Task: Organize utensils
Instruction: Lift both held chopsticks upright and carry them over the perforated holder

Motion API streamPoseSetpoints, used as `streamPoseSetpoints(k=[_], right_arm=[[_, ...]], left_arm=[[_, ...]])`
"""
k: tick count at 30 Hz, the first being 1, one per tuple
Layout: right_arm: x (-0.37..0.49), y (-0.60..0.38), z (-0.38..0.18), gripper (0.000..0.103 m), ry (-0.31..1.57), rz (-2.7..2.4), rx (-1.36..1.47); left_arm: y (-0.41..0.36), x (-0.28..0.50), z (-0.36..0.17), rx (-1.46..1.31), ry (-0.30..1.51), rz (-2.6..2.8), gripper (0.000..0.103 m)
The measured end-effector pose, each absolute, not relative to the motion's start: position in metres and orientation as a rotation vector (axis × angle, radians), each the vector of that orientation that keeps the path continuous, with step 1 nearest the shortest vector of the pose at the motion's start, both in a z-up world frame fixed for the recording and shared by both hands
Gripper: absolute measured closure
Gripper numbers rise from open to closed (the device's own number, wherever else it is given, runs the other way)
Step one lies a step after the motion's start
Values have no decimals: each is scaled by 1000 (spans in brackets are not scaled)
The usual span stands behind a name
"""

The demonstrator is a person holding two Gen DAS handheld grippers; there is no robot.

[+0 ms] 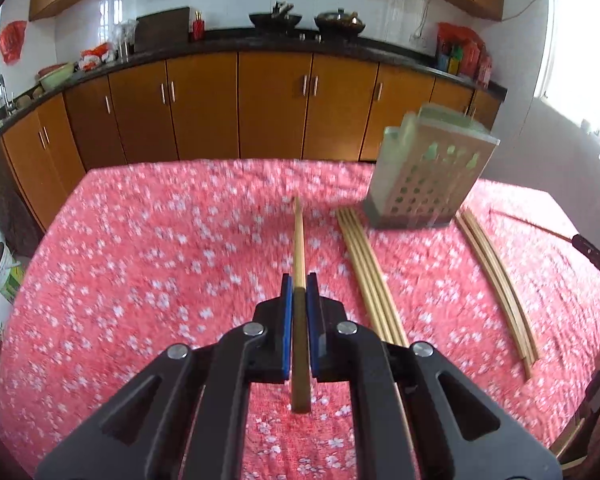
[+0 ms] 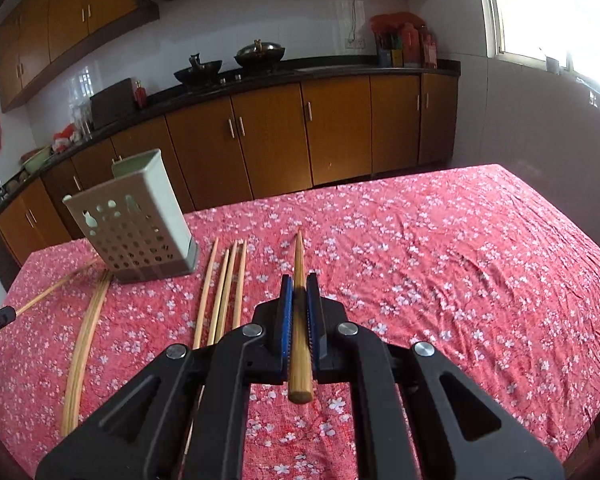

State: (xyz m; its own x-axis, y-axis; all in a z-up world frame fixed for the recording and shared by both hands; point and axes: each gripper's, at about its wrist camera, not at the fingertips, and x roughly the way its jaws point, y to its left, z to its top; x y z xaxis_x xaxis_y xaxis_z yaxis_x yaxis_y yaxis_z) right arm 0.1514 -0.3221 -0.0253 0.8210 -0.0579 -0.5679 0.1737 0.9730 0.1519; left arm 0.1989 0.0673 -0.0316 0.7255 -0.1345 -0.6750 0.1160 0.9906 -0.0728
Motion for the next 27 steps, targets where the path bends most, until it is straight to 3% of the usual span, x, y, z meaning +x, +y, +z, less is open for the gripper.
streamPoseSetpoints(k=[17, 27], right_arm=[[159, -310, 44, 95, 414, -82, 187], [162, -293, 143, 95, 135, 57, 275]], left_arm=[[82, 210, 75, -76, 490, -38, 95], [52, 214, 171, -134, 261, -101, 95]])
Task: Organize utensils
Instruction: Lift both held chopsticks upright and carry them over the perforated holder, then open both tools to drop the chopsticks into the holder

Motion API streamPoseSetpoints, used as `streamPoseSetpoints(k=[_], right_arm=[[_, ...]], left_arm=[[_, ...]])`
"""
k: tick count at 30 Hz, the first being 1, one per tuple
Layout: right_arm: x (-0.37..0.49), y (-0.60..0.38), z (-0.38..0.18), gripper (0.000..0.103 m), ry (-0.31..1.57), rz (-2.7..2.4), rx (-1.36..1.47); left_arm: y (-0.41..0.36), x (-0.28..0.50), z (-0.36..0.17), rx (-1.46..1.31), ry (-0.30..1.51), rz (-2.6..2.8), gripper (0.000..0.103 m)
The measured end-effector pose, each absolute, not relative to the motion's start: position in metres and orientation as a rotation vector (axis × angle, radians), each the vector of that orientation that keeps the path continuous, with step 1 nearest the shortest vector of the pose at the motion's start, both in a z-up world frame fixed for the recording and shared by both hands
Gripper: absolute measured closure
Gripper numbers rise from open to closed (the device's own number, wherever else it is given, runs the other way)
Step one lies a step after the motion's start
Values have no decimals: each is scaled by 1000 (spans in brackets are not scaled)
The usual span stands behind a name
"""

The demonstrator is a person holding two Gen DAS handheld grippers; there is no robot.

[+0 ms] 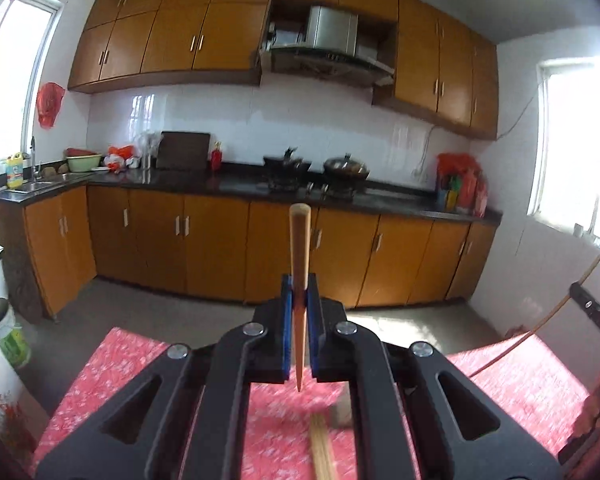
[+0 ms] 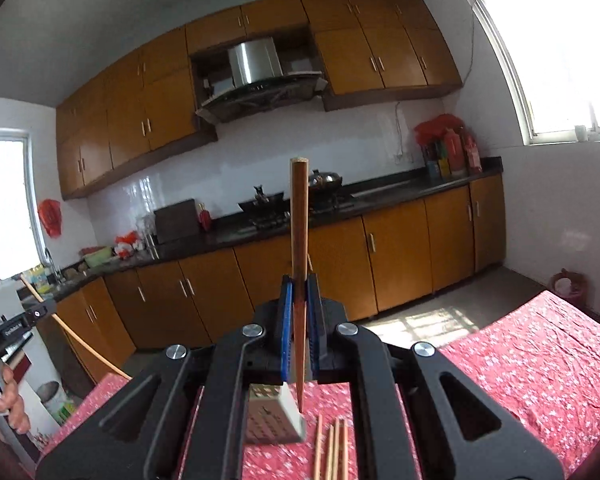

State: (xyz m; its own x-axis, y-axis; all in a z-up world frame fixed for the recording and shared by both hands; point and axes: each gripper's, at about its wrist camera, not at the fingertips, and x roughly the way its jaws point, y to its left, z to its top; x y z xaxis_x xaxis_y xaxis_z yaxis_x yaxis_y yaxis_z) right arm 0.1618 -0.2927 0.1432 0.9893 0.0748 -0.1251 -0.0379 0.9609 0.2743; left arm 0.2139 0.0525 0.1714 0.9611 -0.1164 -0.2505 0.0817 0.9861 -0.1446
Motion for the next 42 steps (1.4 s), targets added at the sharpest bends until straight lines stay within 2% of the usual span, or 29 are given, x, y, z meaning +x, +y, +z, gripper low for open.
streamPoseSetpoints(k=[4, 7, 13, 19, 21, 23, 24, 30, 34, 40, 42], right_arm=[[175, -277, 152, 95, 83, 100, 281], [196, -264, 139, 95, 114, 106, 250], [226, -252, 107, 95, 246, 99, 237], [231, -250, 95, 94, 299, 110, 240], [232, -249, 94, 89, 324, 119, 245], [230, -250, 93, 63, 330, 119, 244], [228, -250, 95, 60, 321, 118, 245], [202, -256, 106, 60, 287, 101, 232], [187, -271, 96, 59, 334, 61, 224], [177, -286, 19, 59, 575, -8, 187], [177, -287, -12, 69, 671, -1, 194]], left_arm=[[31, 216, 189, -175, 192, -143, 95], [10, 227, 185, -182, 209, -190, 95], [-20, 256, 143, -170, 321, -243, 95], [-24, 275, 111, -147, 390, -233, 95], [-24, 278, 107, -149, 408, -224, 95], [-18, 276, 102, -155, 413, -220, 91], [-18, 276, 103, -157, 413, -215, 86], [2, 259, 112, -185, 390, -180, 74], [27, 235, 110, -182, 400, -118, 68], [61, 210, 55, -132, 536, -11, 64], [70, 207, 24, -129, 612, 1, 64]])
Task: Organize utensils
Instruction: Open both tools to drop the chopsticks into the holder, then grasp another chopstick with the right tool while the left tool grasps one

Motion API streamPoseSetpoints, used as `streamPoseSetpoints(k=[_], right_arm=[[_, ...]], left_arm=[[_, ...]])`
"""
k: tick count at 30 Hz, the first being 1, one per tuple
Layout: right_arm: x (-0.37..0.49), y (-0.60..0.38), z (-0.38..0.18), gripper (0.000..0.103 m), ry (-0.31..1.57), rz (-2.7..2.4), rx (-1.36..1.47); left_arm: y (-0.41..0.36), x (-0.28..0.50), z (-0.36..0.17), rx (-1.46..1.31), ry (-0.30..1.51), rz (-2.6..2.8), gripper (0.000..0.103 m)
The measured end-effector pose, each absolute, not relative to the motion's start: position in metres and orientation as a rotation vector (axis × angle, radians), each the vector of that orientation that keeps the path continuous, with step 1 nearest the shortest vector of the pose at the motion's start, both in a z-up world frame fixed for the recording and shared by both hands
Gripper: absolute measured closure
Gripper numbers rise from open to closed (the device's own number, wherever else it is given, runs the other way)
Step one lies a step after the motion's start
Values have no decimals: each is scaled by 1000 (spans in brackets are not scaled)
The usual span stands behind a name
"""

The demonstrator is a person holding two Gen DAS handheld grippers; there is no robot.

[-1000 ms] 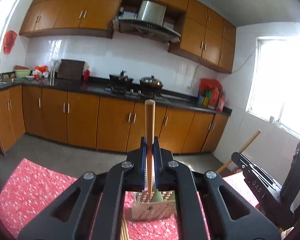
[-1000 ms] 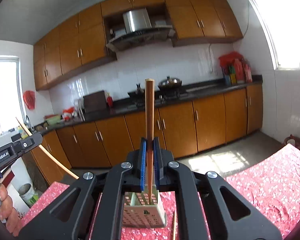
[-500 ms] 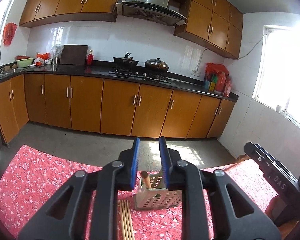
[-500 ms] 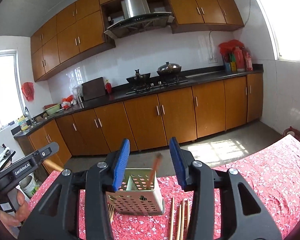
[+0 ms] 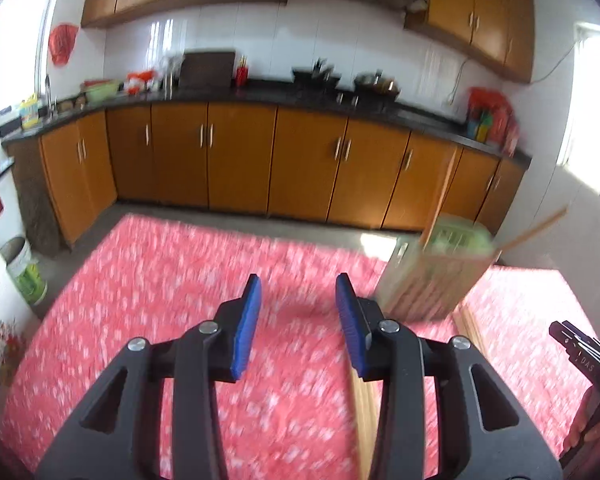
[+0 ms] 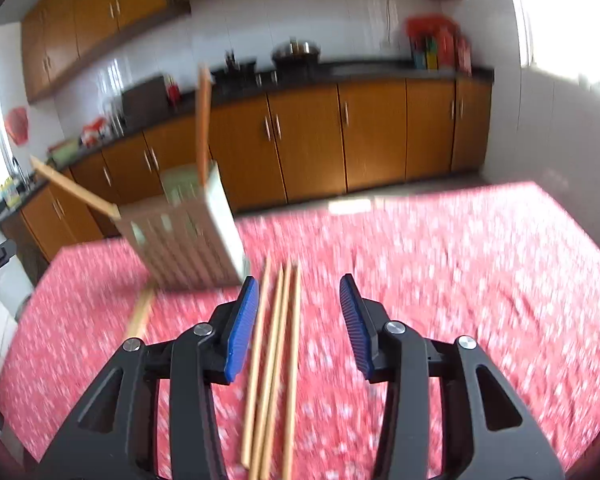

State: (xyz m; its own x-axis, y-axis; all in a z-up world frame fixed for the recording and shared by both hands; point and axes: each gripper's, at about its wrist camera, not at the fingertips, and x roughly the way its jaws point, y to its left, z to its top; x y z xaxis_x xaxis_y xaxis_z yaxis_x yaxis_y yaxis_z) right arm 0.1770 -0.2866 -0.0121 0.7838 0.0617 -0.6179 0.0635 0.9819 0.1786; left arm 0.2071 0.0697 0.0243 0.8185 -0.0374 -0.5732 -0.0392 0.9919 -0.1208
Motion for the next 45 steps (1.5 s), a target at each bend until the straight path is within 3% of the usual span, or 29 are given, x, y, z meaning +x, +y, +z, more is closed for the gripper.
streamPoseSetpoints(k=[2, 6, 12, 16, 27, 45], right_arm=[[178, -283, -41, 79, 758, 15, 204], [176, -274, -77, 81, 850, 37, 212], [179, -262, -99, 81, 895, 34, 171], [181, -262, -102, 95, 881, 2, 122], [180, -290, -102, 95, 877, -94, 153], [178, -283, -103, 95, 875, -49, 143]], left_arm=[[78, 204, -11, -143, 700, 12, 64], [79, 198, -58, -158, 812, -12, 64], [62, 191, -84, -149, 860, -81, 64], [42, 188, -89, -147, 881, -154, 65], [7, 197, -104, -100, 943, -247, 83], [26, 216, -113, -60, 932, -89, 94]])
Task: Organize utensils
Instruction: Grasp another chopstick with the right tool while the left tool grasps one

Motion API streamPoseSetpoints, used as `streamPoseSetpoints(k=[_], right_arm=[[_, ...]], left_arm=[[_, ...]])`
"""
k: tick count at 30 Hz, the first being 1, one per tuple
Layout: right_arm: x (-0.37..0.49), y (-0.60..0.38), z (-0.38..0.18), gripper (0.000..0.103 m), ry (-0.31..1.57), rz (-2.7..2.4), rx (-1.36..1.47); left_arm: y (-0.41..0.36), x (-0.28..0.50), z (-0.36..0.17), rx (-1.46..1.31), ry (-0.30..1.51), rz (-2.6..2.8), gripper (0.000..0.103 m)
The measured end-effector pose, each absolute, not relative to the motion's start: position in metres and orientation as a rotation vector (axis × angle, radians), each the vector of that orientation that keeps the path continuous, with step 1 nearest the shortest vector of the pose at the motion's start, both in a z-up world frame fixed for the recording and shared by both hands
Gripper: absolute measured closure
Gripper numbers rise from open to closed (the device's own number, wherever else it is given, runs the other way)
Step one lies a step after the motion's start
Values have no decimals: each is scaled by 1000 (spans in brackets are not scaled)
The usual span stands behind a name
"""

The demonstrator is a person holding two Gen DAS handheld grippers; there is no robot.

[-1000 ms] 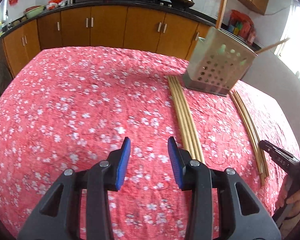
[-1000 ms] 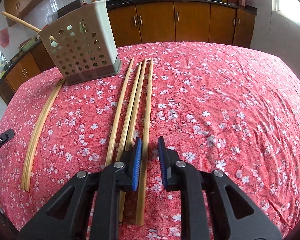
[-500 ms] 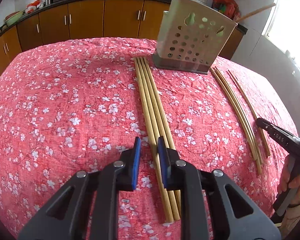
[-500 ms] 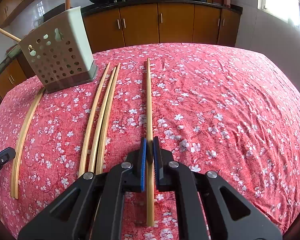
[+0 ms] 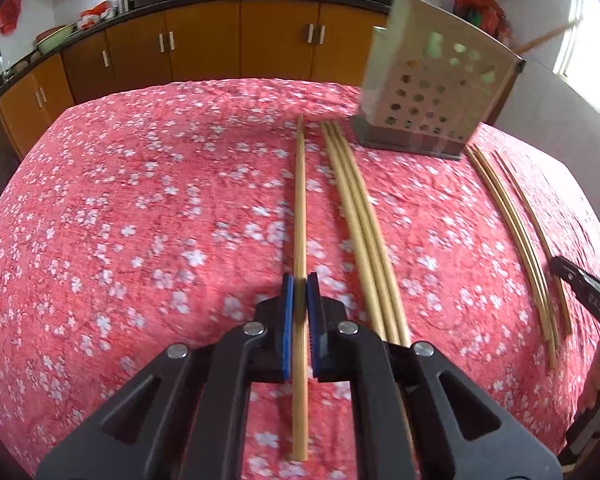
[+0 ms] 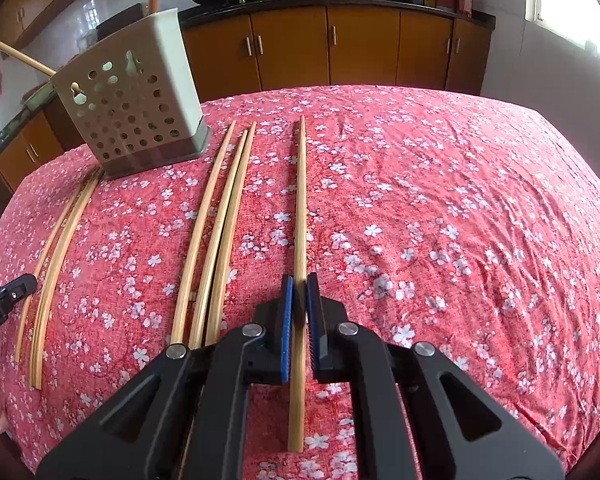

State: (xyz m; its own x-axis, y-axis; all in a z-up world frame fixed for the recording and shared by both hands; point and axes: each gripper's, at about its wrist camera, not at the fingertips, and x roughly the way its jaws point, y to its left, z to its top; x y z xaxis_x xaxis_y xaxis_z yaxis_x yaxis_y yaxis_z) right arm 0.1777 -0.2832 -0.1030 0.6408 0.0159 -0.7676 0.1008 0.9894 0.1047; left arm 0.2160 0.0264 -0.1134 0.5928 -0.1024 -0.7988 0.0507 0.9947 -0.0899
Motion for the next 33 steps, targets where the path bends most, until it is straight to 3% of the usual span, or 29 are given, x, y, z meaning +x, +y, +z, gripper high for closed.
streamPoseSetpoints(k=[8, 33], right_arm=[[193, -293, -105, 95, 862, -87, 112], [197, -300, -106, 95, 859, -94, 145]], left_arm=[[69, 231, -115, -124, 912, -65, 94], [75, 226, -113, -181, 880, -86, 93]])
